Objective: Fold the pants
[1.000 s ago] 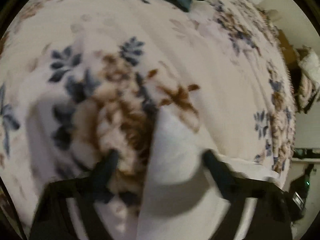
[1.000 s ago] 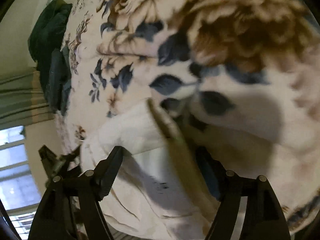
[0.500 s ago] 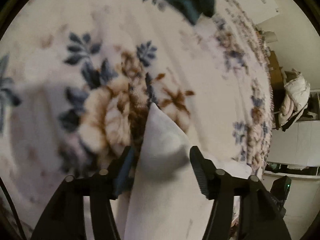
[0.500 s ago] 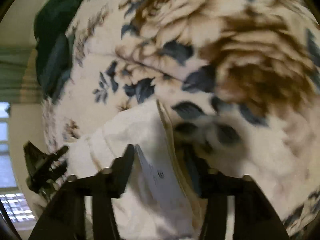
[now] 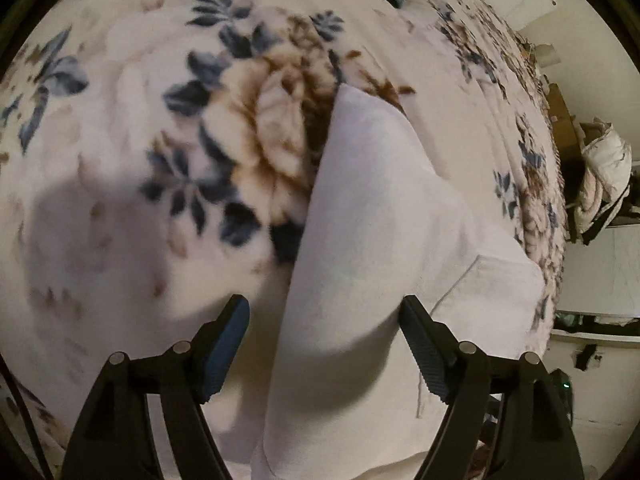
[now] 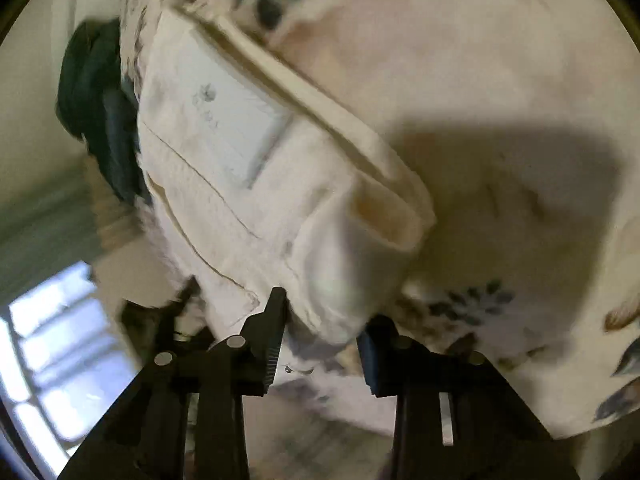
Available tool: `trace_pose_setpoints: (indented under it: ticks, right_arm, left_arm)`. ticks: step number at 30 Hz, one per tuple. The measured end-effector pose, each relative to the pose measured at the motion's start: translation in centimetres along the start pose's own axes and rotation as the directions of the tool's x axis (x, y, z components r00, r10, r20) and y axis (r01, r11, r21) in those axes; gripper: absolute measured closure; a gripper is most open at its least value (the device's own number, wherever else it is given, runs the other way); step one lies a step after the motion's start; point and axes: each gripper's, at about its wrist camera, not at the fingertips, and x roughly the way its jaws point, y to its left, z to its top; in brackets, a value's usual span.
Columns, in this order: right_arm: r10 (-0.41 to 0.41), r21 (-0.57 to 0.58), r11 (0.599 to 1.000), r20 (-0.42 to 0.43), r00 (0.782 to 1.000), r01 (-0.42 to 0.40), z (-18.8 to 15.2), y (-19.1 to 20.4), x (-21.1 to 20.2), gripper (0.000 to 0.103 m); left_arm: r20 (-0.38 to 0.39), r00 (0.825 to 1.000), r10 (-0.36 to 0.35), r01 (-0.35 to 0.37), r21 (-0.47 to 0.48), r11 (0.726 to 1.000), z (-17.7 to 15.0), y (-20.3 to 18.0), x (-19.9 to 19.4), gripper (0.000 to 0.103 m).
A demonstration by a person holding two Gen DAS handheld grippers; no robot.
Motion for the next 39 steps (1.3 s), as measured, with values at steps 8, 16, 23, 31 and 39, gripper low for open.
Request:
trace_pose_setpoints:
  ticks: [8, 16, 23, 31, 39]
  right_arm:
    - [0.031, -0.059, 0.998, 0.021, 0.999, -0.030, 0.4, -0.7, -0.5, 0.052]
    - [0.123, -0.140, 0.983, 0.027, 0.992, -0.118, 0.6, 0.3, 4.0, 0.010]
    - [0.206, -0.237, 0.954, 0.067, 0.976, -0.185, -0.8, 3.5, 4.0, 0.010]
    - [0.083, -0.199, 0.978, 0.139, 0.987, -0.054, -0.9, 4.6, 6.8, 0.022]
    - [0.013, -0.259, 0.964, 0.241, 0.971, 0.052, -7.3, 9.0, 2.6, 0.057]
  left_arm:
    - [-0.044, 0.999, -0.019, 0.021, 0.039, 0.999, 0.4, -0.3, 0.4, 0.026]
    - [-0.087, 0.975, -0.206, 0.207, 0.000, 0.978, -0.3, 0.6, 2.5, 0.016]
    - [-0.100, 0.966, -0.238, 0.239, 0.002, 0.971, 0.3, 0.6, 3.2, 0.012]
    - [-0.080, 0.968, -0.237, 0.245, 0.120, 0.962, 0.0, -1.7, 2.8, 0.032]
    - [-0.058, 0.968, -0.242, 0.249, 0.203, 0.947, -1.4, -3.4, -2.5, 0.080]
